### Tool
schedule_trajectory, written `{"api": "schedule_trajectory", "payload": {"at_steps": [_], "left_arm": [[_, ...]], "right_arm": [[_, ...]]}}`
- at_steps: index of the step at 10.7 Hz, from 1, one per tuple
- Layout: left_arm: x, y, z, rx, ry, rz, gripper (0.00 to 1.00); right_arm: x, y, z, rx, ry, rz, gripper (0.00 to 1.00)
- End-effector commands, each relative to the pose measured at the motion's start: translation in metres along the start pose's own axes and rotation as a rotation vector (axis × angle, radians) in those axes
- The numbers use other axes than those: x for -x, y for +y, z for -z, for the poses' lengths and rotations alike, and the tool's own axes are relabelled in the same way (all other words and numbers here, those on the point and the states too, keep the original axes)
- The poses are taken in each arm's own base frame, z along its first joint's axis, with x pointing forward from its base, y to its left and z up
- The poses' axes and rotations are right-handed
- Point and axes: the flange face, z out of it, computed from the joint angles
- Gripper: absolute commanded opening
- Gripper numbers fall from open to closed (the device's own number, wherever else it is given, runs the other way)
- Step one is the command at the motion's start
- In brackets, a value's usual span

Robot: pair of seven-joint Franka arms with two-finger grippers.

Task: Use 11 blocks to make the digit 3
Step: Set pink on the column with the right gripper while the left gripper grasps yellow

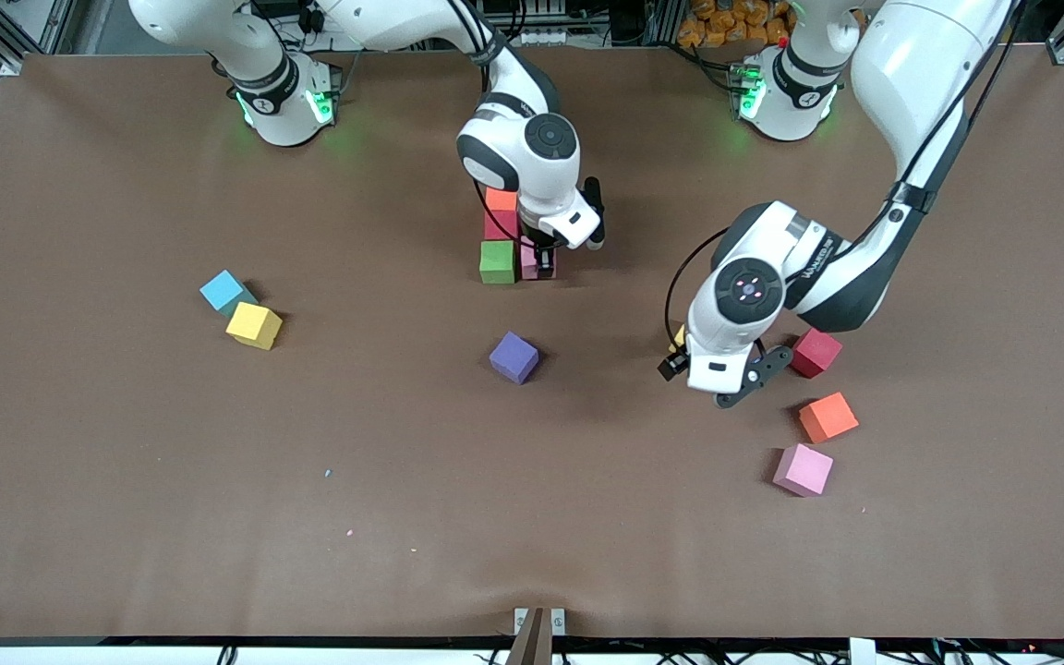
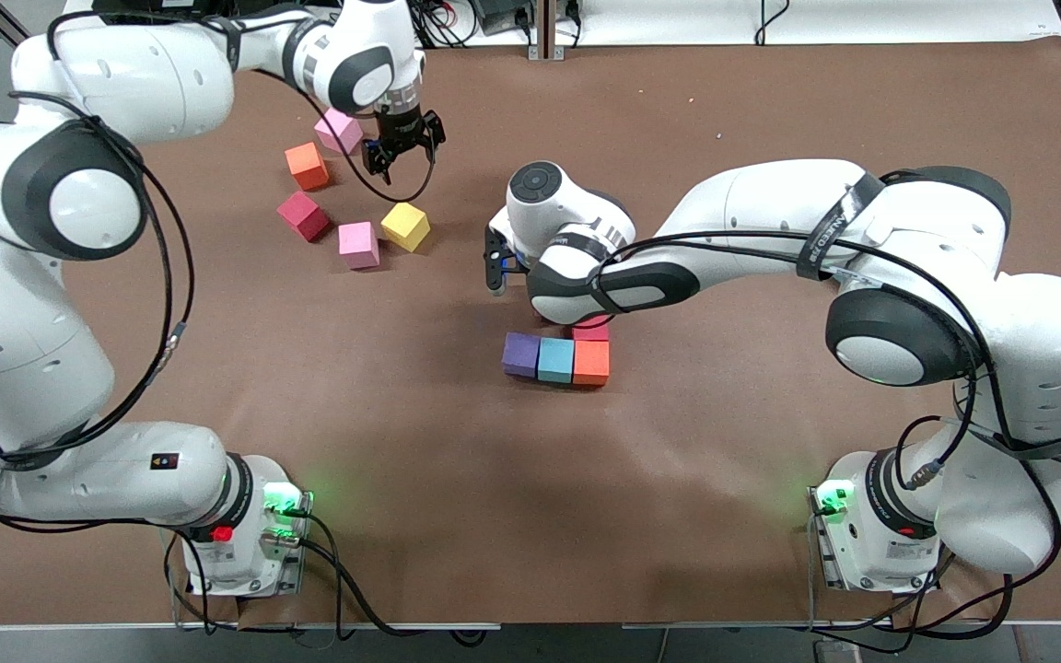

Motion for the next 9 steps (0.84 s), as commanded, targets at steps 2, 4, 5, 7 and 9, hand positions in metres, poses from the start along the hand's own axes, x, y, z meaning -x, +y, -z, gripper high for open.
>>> {"api": "schedule_trajectory", "payload": {"at_steps": [2,4,5,7,9], "left_arm": [[0.025,-0.019,-0.009,0.014,0.013,0.092,1.0],[0.034,-0.027,-0.023,0.011,0.01,0.097,1.0],[0.043,-0.032,-0.028,0.036,0.018,0.094,1.0],[0.037,-0.041,-0.036,0.045,0.016,0.106,1.0],[0.039,-0.044,-0.045,0.029,0.01,0.1,1.0]], "right_arm": [[0.004,0.0,0.001,0.007,0.003,-0.035,0.16],[0.004,0.0,-0.001,0.008,0.004,-0.045,0.16],[0.005,0.0,-0.002,0.012,0.01,-0.046,0.16],[0.006,0.002,-0.003,0.02,0.024,-0.053,0.16],[0.008,0.003,-0.009,0.014,0.016,-0.058,0.16]]}}
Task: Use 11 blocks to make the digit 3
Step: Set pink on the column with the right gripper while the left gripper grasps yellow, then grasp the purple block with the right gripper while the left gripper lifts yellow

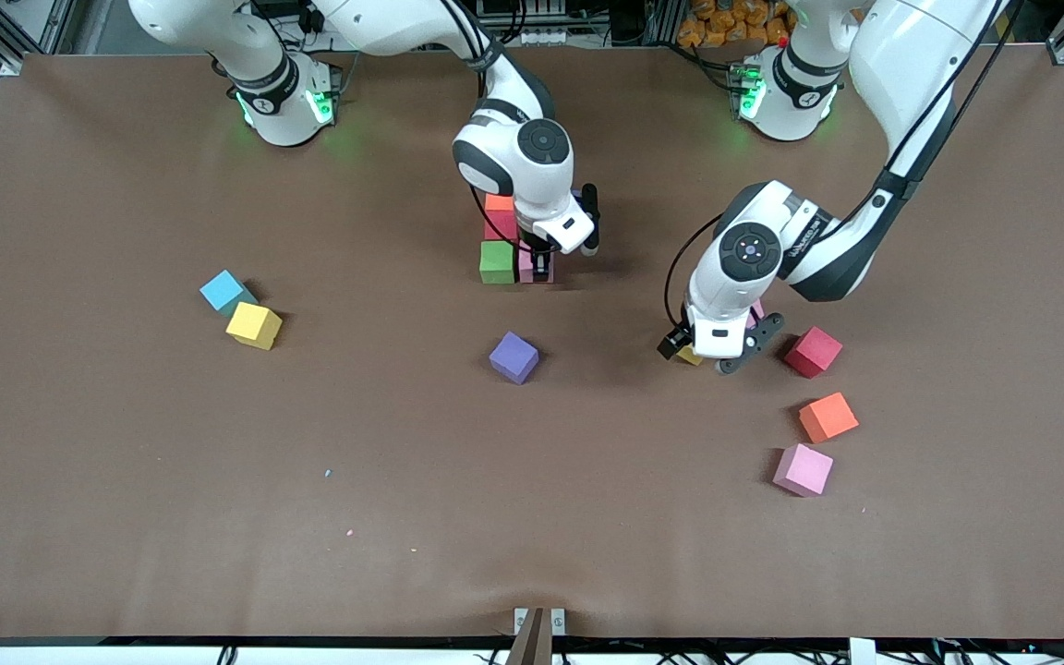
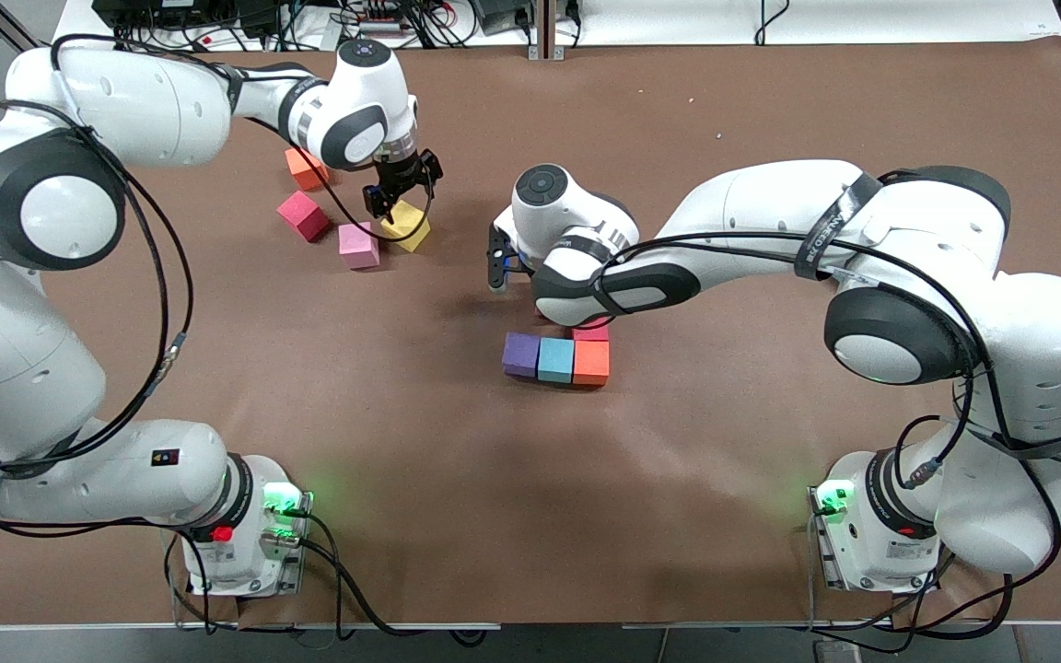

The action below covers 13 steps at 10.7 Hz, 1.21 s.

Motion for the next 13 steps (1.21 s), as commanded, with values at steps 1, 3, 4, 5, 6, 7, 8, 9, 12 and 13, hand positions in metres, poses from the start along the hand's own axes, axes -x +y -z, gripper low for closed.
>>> {"api": "schedule_trajectory", "payload": {"at_steps": [1,3,4,5,6,7,8,9,12,13], "left_arm": [[-0.002,-0.013,0.002,0.002,0.013,0.016,1.0],[-0.004,-0.014,-0.002,-0.002,0.007,0.022,1.0],[-0.005,-0.014,-0.004,-0.003,0.003,0.024,1.0],[-0.007,-0.011,-0.002,0.013,0.005,0.027,1.0],[-0.011,-0.013,-0.006,0.015,0.0,0.033,1.0],[-0.011,-0.012,-0.01,0.016,-0.007,0.045,1.0],[-0.011,-0.013,-0.012,0.015,-0.009,0.059,1.0],[-0.011,-0.013,-0.017,0.008,-0.017,0.061,1.0],[-0.006,-0.011,-0.028,-0.001,-0.035,0.067,1.0],[-0.006,-0.01,-0.033,-0.001,-0.042,0.066,1.0]], "right_arm": [[0.005,0.002,-0.004,0.002,0.001,-0.014,0.16],[0.007,0.002,-0.005,0.0,-0.002,-0.016,0.16],[0.007,0.001,-0.006,0.0,-0.003,-0.016,0.17],[0.008,0.001,-0.007,-0.002,-0.006,-0.016,0.18],[0.007,0.001,-0.006,-0.001,-0.004,-0.016,0.44],[0.007,0.001,-0.006,-0.001,-0.004,-0.016,0.99],[0.006,0.001,-0.002,0.001,-0.002,-0.014,1.0],[0.006,0.001,0.003,0.002,-0.003,-0.015,1.0],[0.009,0.003,0.045,0.0,-0.004,-0.03,1.0],[0.013,0.005,0.059,-0.016,-0.007,-0.051,1.0]]}}
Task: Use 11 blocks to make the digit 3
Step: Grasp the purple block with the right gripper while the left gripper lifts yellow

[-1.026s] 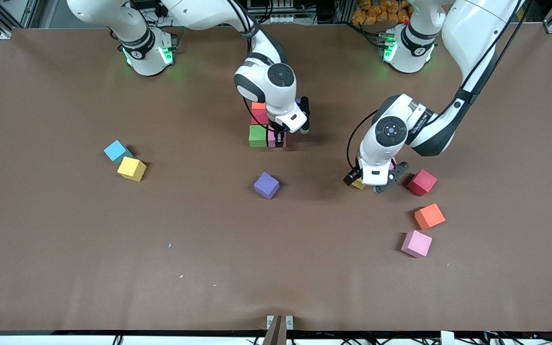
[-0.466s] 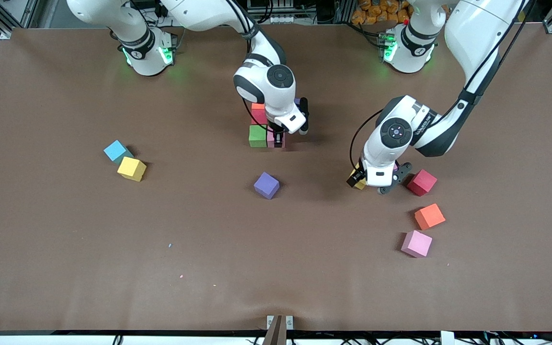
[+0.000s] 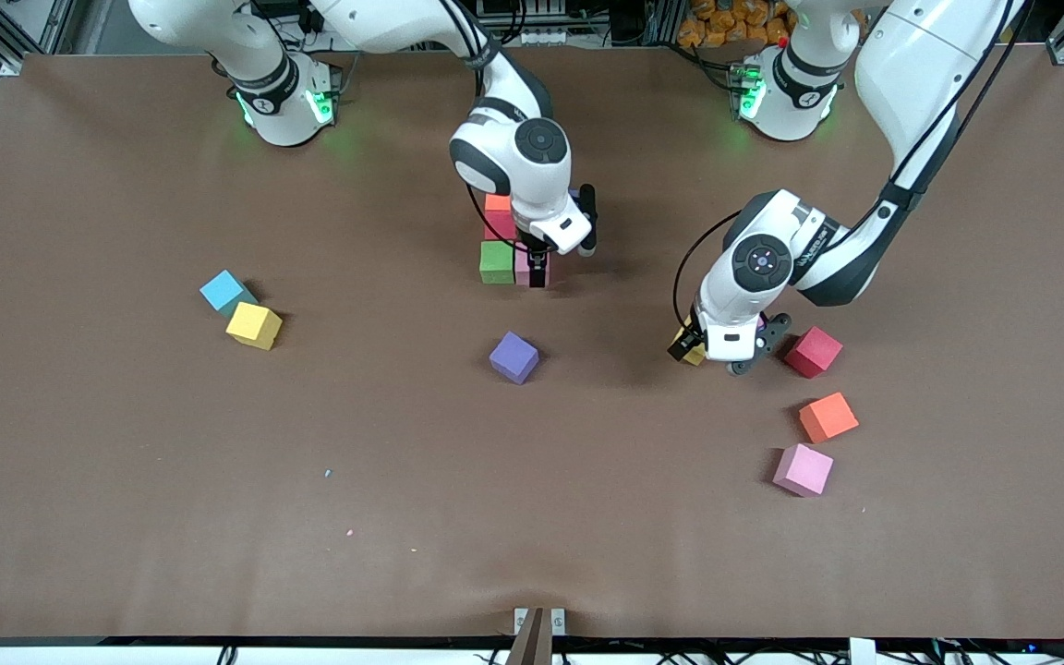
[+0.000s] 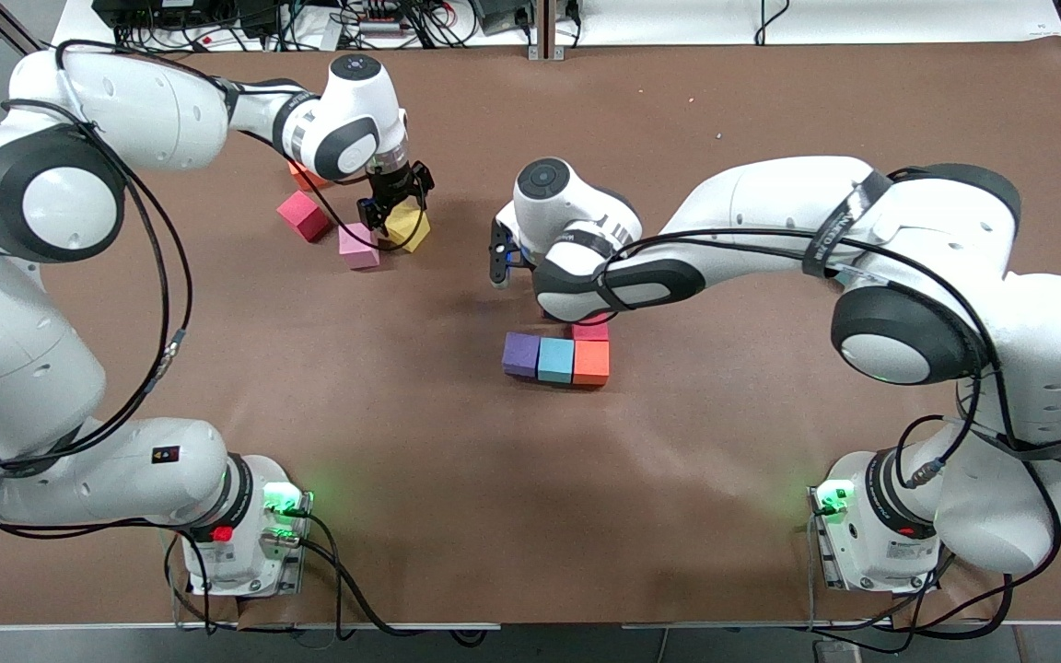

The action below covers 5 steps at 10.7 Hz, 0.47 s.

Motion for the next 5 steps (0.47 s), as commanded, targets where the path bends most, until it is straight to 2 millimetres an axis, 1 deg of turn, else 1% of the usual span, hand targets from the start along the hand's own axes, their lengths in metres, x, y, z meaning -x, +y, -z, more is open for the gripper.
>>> {"api": "schedule_trajectory", "payload": {"at_steps": [1,2,3,4,5], "left_arm": [[0.002,0.002,-0.006,0.018,-0.009,0.013,1.0],[0.004,0.004,-0.009,0.018,-0.013,0.01,1.0],[0.003,0.003,-0.01,0.017,-0.015,0.013,1.0],[-0.001,0.002,-0.01,0.017,-0.014,0.018,1.0],[-0.005,0.001,-0.011,0.015,-0.009,0.018,0.98]], "right_arm": [[0.014,0.003,0.047,-0.031,0.001,-0.057,1.0],[0.022,0.012,0.062,-0.038,-0.001,-0.093,1.0],[0.031,0.026,0.074,-0.038,0.002,-0.147,1.0],[0.036,0.044,0.086,-0.032,0.019,-0.213,1.0],[0.047,0.069,0.094,-0.021,0.039,-0.285,1.0]]}}
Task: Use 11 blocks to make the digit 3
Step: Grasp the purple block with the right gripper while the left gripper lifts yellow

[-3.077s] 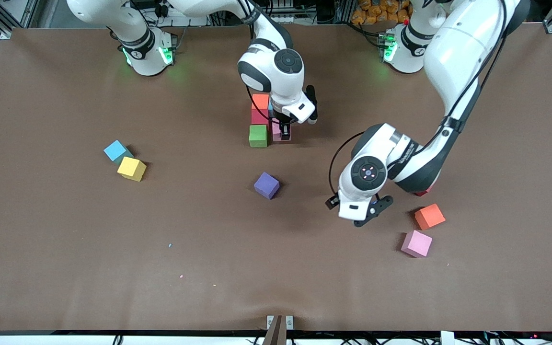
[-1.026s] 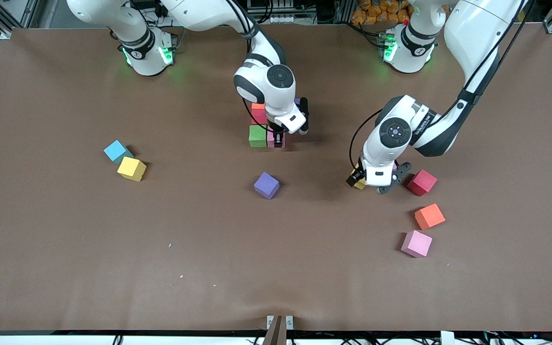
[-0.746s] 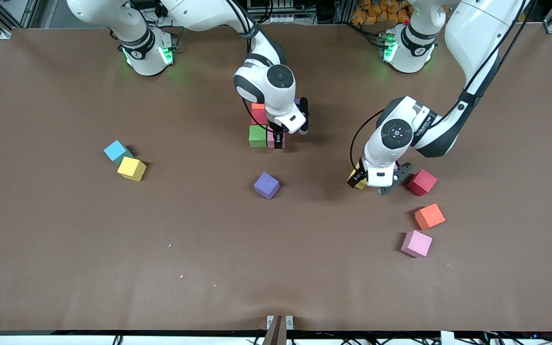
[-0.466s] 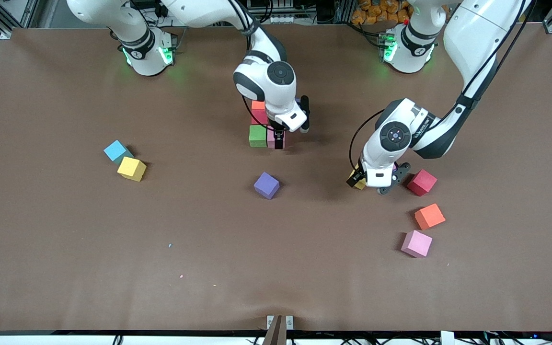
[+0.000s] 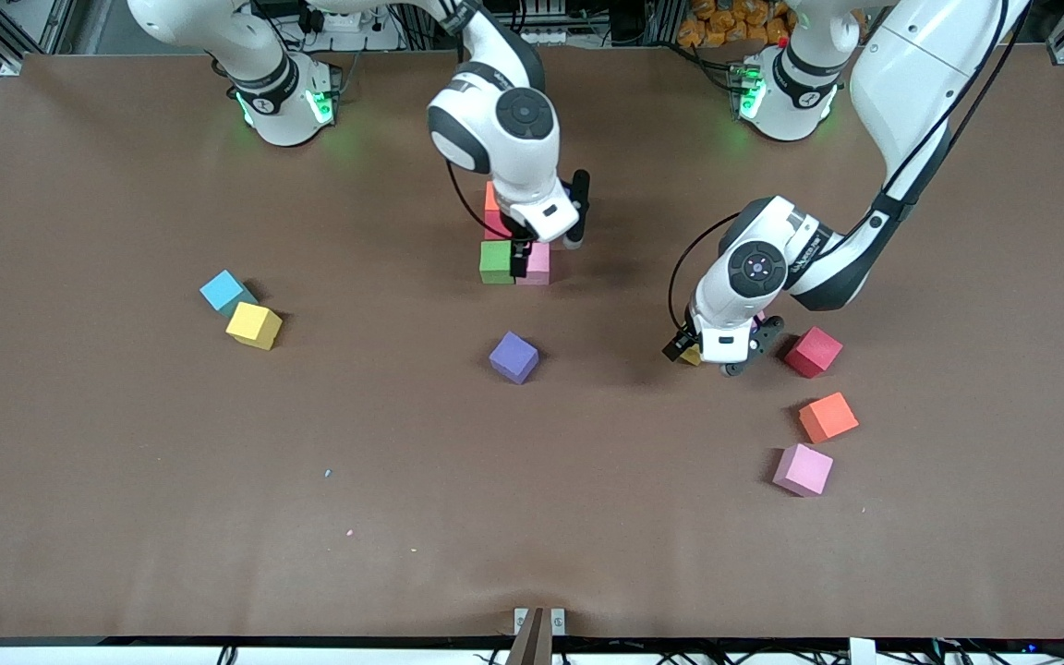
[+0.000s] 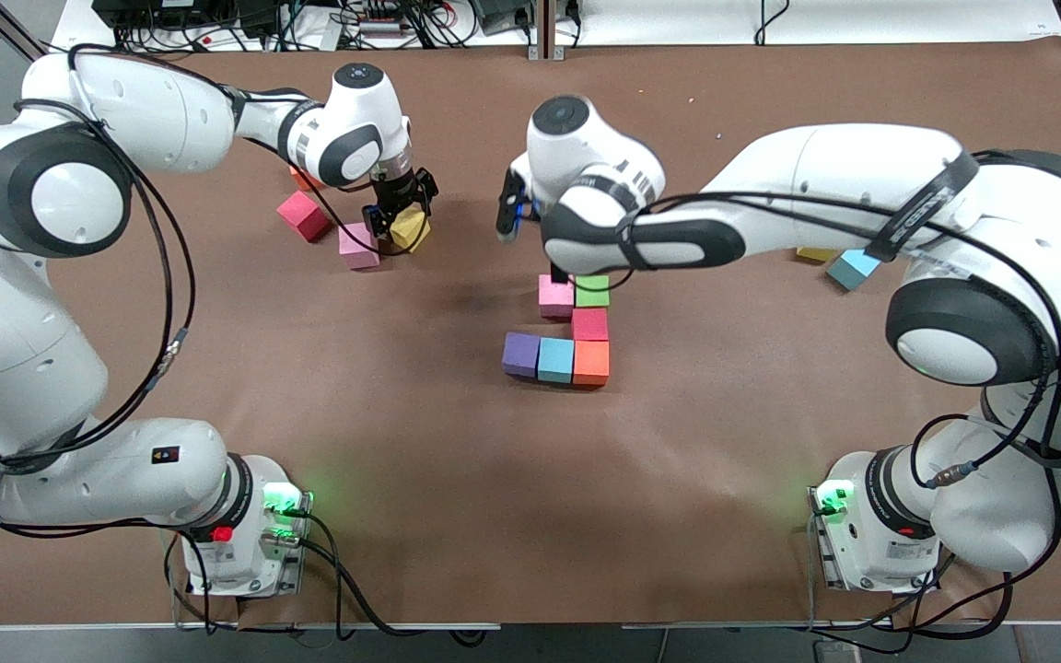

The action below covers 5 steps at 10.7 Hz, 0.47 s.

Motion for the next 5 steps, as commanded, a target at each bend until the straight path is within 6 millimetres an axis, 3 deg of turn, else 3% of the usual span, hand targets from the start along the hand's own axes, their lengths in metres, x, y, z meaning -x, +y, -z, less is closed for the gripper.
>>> {"api": "schedule_trajectory", "payload": {"at_steps": [1,3,5], "left_arm": [[-0.013,0.0,-0.001,0.01,0.021,0.01,0.97],[-0.014,0.0,-0.004,0.006,0.019,0.011,0.93],[-0.019,-0.002,-0.005,0.005,0.015,0.053,0.68]], "right_arm": [[0.013,0.053,0.022,0.0,0.044,-0.163,1.0],[0.007,0.096,0.02,0.014,0.074,-0.273,1.0],[0.011,0.139,-0.004,0.018,0.08,-0.342,1.0]]}}
